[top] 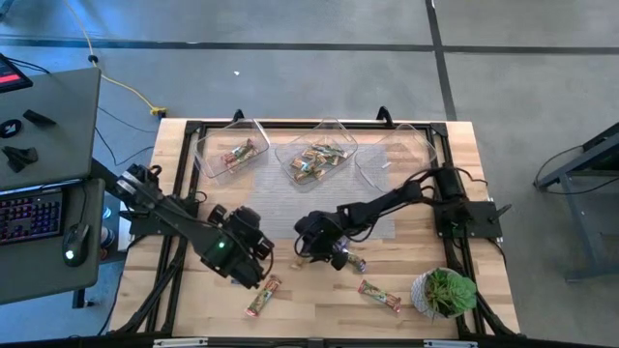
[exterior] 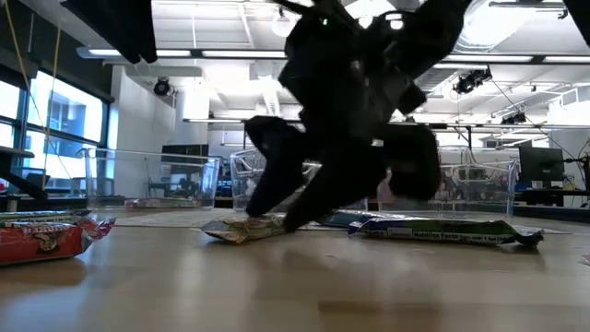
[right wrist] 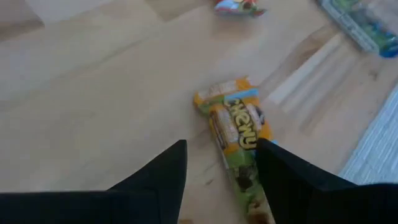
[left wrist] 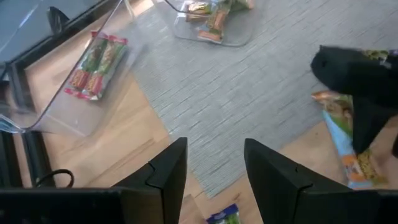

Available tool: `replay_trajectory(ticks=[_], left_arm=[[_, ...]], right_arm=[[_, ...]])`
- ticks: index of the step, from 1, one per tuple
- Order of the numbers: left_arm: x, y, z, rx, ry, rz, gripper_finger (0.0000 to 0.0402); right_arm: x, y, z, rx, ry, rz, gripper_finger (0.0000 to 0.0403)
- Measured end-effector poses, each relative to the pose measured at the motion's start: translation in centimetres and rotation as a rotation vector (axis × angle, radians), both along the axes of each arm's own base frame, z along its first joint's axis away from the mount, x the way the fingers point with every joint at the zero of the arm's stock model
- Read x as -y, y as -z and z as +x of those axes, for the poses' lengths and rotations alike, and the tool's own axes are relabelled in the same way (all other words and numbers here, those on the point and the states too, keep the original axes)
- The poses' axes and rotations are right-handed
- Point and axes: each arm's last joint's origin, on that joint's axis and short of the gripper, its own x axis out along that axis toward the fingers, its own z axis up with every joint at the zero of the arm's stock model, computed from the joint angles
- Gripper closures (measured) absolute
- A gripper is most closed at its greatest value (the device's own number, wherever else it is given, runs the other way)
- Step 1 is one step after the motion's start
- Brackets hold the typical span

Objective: Pick and place Granola Bars by type
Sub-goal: Put the yellow granola bar into the middle transparent bin

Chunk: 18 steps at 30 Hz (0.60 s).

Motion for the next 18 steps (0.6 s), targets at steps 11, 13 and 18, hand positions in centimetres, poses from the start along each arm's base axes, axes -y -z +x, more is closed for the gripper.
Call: replay_trajectory(ticks=[11, 13, 18], left_arm=[[-0.1, 0.0, 0.0, 0.007, 0.012, 0.027, 0.0247], [-0.1, 0.0, 0.0, 0.005, 0.013, 0.028, 0.0247], [-0.1, 0.0, 0.0, 0.003, 0.013, 0.029, 0.0247]], right_arm=[[0.6, 0.7, 0.9, 0.061, 0.037, 0.01, 0.0234], [0.5, 0.5, 0.8, 0.069, 0.032, 0.005, 0.0237], [0.4, -0.4, 0.8, 0.1, 0.021, 0.019, 0.0246]])
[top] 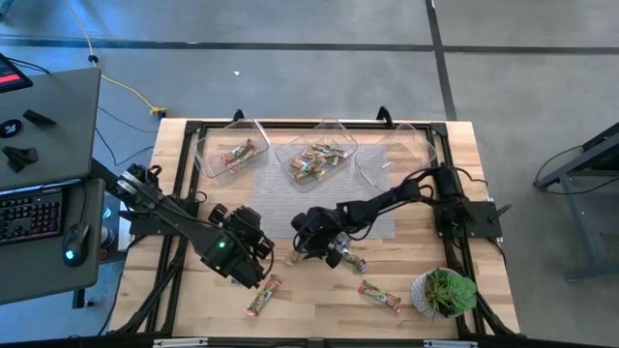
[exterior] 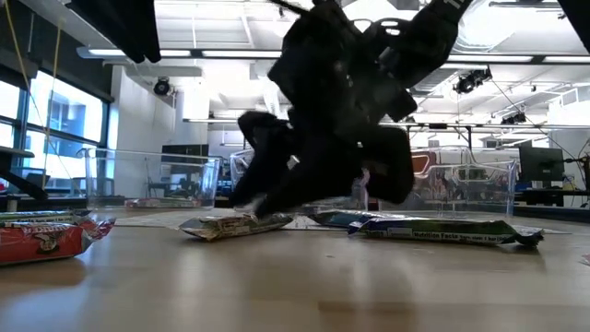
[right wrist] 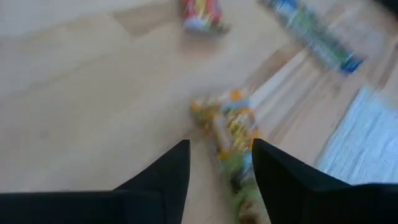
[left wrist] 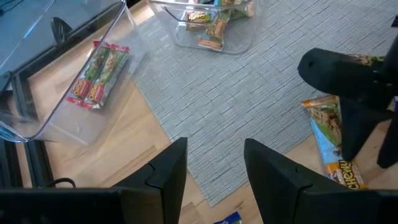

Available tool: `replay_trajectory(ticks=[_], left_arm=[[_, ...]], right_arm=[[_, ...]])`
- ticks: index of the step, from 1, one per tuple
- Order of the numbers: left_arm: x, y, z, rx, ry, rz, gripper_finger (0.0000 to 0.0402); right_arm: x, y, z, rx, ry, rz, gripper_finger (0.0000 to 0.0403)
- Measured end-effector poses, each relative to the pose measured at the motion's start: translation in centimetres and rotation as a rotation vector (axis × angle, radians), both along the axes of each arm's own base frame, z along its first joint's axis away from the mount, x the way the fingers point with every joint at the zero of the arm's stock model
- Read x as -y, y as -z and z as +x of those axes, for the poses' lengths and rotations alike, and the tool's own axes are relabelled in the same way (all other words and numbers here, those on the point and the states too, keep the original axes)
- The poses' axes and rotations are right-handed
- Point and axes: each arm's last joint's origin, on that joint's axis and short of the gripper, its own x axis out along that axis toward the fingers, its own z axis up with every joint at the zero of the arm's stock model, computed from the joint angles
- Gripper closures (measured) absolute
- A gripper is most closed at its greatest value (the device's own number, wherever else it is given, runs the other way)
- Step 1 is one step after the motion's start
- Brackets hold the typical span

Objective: Pick and place Granola Bars by type
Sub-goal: Put the yellow granola bar into the middle transparent bin

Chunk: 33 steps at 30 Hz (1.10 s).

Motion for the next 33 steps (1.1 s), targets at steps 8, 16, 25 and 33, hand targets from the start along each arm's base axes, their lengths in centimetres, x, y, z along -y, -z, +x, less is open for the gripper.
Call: replay_trajectory(ticks=[8, 16, 25, 33], left_arm=[[0.0, 0.0, 0.0, 0.005, -0.002, -0.003, 0.0247], [0.3, 0.1, 0.3, 0.031, -0.005, -0.041, 0.0247], [0.3, 0.1, 0.3, 0.025, -0.007, -0.061, 0.0247], [0.3, 0.2, 0.4, 0.024, -0.005, -0.062, 0.0247]], right_arm=[[-0.1, -0.6, 0.4, 0.106, -0.067, -0.018, 0.0251], [1.6, 1.6, 1.2, 0.103, -0.004, 0.033, 0.0252], [1.6, 2.1, 0.9, 0.042, -0.076, 0.095, 0.0253], [1.5, 2.3, 0.5, -0.022, -0.082, 0.123, 0.0254]])
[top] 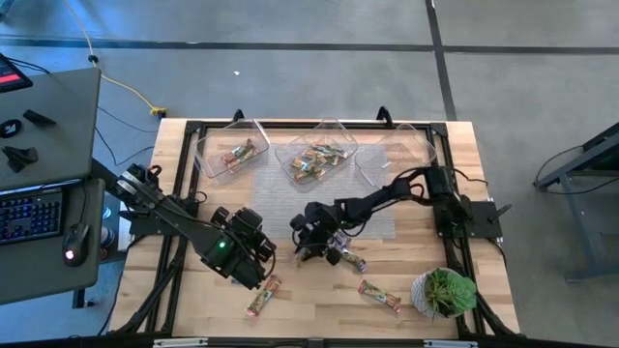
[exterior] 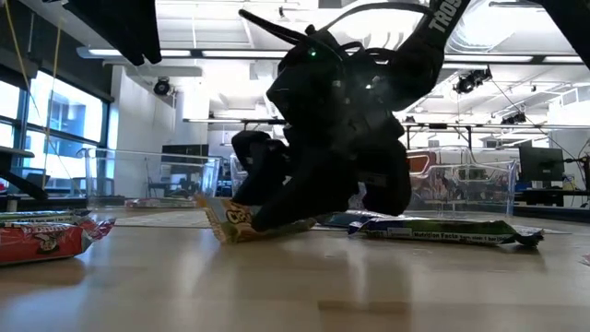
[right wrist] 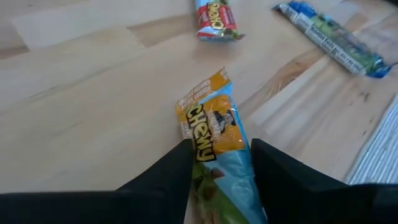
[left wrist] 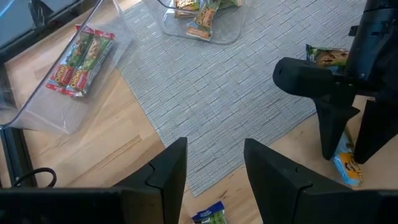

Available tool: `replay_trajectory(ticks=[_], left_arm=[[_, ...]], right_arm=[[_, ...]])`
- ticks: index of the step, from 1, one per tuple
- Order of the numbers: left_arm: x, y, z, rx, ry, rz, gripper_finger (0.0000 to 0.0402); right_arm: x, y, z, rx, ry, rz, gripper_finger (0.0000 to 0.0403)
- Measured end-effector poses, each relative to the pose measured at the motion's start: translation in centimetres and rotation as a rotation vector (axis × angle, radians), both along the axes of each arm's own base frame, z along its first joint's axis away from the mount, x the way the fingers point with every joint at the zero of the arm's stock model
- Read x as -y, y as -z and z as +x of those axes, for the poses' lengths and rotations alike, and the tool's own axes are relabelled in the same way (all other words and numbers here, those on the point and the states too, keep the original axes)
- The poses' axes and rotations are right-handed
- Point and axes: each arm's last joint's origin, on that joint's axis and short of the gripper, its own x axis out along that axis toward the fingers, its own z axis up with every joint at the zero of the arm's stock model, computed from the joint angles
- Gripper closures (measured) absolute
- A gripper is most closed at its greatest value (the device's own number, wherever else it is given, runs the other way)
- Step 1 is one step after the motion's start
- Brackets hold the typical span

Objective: Pick and place Granola Bars by type
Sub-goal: Put the yellow granola bar into the middle transparent bin

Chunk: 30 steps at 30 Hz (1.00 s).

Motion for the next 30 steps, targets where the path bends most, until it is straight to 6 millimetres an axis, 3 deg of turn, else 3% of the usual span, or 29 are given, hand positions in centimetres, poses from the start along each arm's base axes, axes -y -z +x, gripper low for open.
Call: replay_trajectory(ticks=[6, 15, 23, 30], left_arm=[[0.0, 0.0, 0.0, 0.0, 0.0, 0.0, 0.0247], [0.0, 0.0, 0.0, 0.0, 0.0, -0.001, 0.0247], [0.0, 0.0, 0.0, -0.003, -0.001, -0.009, 0.0247], [0.2, 0.1, 0.1, -0.006, -0.004, -0.04, 0.0247]], right_arm=[[0.0, 0.0, -0.1, 0.002, -0.012, -0.013, 0.0257], [-0.1, -0.6, 0.2, 0.047, 0.002, 0.001, 0.0303], [0.2, -3.4, 0.1, 0.11, 0.022, -0.01, 0.0331], [2.2, -5.7, -0.1, 0.148, 0.165, -0.114, 0.0363]])
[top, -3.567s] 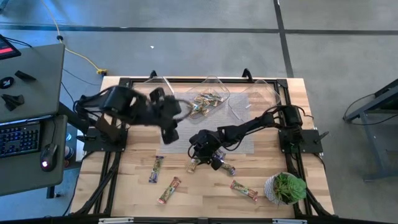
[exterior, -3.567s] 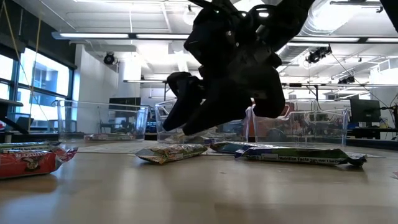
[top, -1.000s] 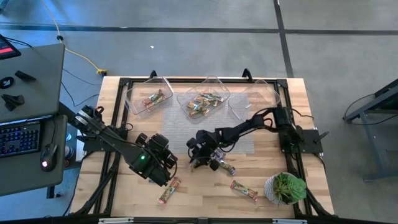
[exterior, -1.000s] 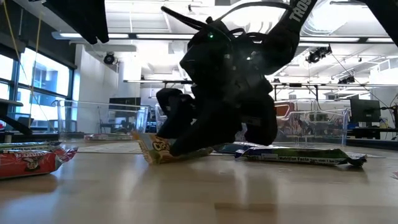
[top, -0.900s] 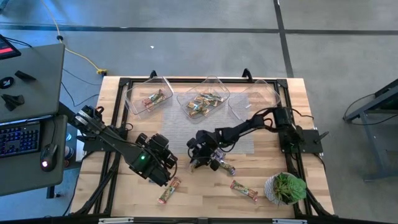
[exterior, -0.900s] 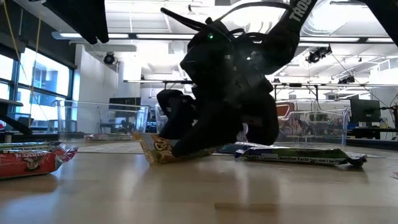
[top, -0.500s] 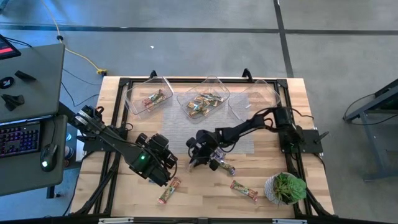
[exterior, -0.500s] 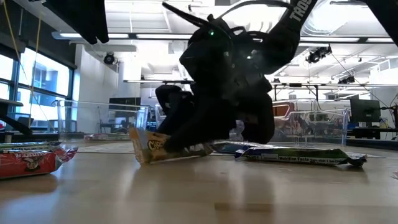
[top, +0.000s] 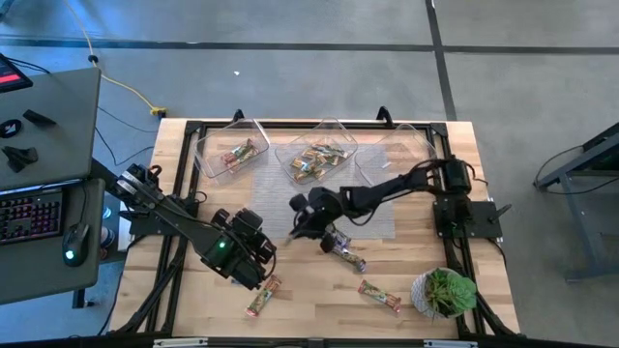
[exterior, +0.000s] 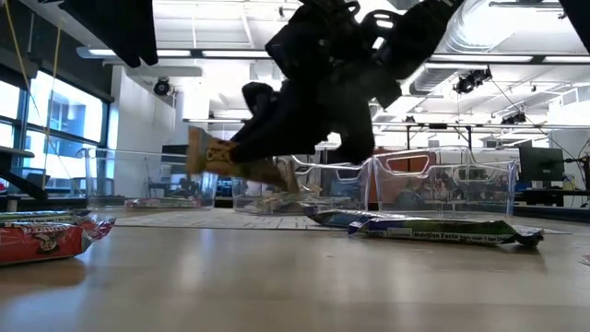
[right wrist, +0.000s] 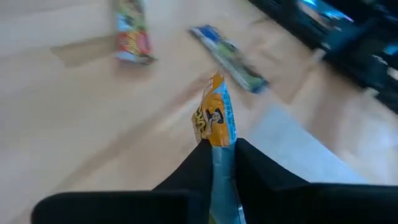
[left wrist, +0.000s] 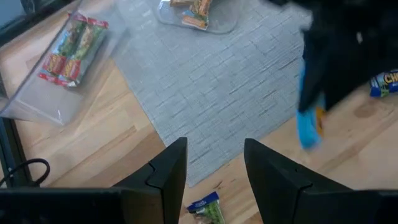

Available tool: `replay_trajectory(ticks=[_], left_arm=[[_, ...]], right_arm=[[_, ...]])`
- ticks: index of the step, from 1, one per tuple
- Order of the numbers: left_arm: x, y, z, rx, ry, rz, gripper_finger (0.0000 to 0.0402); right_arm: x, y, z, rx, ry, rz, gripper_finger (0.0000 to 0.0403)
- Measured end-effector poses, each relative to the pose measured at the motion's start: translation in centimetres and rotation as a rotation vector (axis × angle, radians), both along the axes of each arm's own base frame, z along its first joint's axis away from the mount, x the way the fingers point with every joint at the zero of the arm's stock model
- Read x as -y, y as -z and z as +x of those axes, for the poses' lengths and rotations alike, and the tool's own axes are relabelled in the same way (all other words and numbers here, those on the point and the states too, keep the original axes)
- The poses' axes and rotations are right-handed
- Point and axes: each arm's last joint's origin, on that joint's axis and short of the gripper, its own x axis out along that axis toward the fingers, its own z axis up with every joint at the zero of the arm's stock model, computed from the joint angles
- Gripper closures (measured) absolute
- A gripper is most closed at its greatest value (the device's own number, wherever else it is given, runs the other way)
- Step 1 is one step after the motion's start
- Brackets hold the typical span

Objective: Pick and place Granola Bars by type
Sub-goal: Put the yellow granola bar into the middle transparent bin

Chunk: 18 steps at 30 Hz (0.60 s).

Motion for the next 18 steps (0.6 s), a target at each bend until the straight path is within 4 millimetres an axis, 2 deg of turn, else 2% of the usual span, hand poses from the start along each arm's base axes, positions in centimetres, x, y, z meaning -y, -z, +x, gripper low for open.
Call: replay_trajectory(ticks=[6, 9, 12, 16, 18], left_arm=[[0.0, 0.0, 0.0, 0.002, 0.0, -0.006, 0.0247], [0.0, 0.0, 0.0, 0.003, 0.0, -0.007, 0.0247], [0.1, 0.0, 0.1, 0.002, -0.001, -0.01, 0.0247], [0.1, 0.0, 0.1, 0.007, -0.001, -0.014, 0.0247], [0.1, 0.0, 0.2, 0.014, -0.001, -0.019, 0.0247]], right_arm=[[2.6, -2.4, -0.6, 0.011, 0.144, -0.059, 0.0393], [4.3, -4.7, -1.4, 0.043, 0.245, -0.122, 0.0395], [6.0, -7.6, -2.6, 0.097, 0.359, -0.258, 0.0388], [9.5, -11.5, -4.7, 0.168, 0.585, -0.38, 0.038], [12.0, -12.6, -5.9, 0.19, 0.689, -0.308, 0.038]])
